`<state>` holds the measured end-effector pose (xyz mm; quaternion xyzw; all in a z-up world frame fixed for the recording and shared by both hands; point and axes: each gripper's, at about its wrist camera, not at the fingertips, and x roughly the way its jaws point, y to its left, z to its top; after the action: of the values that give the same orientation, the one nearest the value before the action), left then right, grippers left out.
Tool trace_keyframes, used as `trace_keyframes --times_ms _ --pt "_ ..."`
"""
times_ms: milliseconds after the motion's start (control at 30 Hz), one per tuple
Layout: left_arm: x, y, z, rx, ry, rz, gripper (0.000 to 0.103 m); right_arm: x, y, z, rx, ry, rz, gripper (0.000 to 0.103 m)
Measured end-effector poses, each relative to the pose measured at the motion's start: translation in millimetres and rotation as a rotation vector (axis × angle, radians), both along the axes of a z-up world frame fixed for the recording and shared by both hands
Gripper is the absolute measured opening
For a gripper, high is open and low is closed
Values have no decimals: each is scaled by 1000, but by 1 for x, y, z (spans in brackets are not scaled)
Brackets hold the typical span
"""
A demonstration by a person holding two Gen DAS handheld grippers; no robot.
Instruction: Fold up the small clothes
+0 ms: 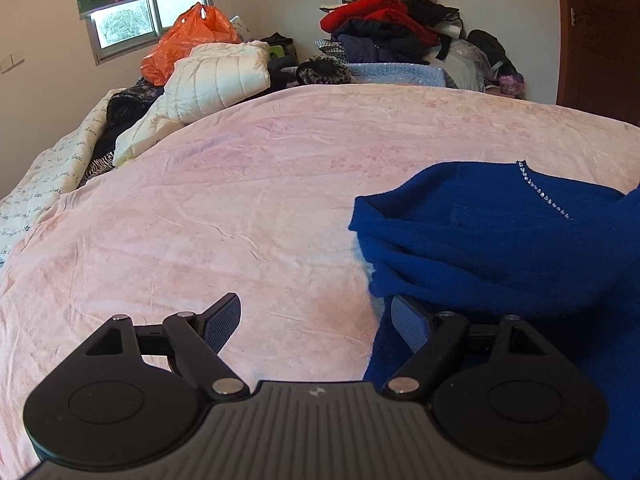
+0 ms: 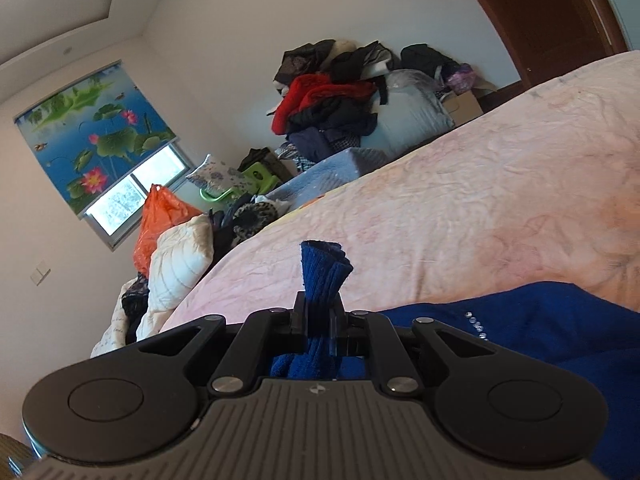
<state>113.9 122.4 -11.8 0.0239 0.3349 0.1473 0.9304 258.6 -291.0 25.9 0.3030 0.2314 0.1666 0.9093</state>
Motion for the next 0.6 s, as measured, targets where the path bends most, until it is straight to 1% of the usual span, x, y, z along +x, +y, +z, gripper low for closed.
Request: trace_keyframes --times_ms 133,267,467,600 --pt "-2 9 4 -35 -13 20 83 -5 -23 -14 17 5 -48 13" --pt "1 11 6 -59 1 26 83 -15 -46 -31 28 22 -94 13" --pt "8 -5 4 -38 22 -4 83 -32 -76 -55 38 55 -159 13" --pt "20 -16 7 6 8 -25 83 -43 -93 -73 58 87 -204 13"
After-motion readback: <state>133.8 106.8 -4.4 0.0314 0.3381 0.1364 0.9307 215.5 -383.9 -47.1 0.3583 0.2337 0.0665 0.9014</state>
